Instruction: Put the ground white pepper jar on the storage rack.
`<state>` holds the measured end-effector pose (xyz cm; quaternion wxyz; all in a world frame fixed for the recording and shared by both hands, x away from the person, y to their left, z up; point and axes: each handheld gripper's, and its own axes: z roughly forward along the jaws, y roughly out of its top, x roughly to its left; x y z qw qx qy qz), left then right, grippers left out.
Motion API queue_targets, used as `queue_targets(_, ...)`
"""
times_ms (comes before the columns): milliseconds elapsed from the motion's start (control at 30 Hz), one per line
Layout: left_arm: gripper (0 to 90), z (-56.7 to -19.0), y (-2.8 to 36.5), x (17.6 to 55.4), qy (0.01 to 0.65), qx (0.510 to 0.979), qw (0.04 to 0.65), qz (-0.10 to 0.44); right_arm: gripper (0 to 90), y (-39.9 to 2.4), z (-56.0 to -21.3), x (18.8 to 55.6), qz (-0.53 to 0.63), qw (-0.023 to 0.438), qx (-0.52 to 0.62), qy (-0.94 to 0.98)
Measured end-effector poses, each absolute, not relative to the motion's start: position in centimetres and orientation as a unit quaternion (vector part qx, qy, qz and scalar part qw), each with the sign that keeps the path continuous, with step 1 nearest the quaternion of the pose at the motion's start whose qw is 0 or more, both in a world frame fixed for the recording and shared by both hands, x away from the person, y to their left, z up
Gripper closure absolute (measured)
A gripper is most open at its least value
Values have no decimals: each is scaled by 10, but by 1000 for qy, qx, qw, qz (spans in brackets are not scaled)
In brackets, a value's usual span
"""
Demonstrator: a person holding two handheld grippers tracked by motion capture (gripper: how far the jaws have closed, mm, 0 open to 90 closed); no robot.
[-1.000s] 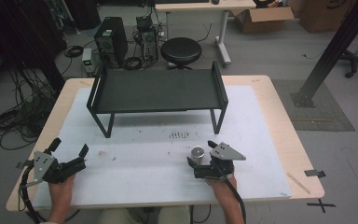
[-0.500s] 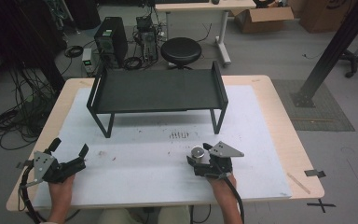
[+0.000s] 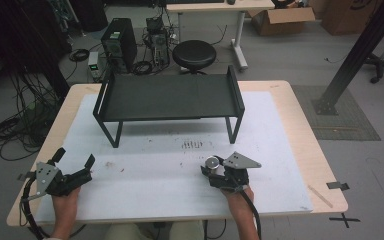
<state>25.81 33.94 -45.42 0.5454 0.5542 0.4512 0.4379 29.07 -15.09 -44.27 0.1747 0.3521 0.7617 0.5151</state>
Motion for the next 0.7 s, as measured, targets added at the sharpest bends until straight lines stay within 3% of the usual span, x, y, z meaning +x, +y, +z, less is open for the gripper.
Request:
queue_targets(200, 2, -454, 339, 258, 451, 554, 545, 438, 478, -151, -442, 289, 520, 178, 349, 759)
queue_targets(700, 2, -454, 340, 258, 451, 554, 546, 438, 485, -148, -437, 289, 522, 175, 346, 759)
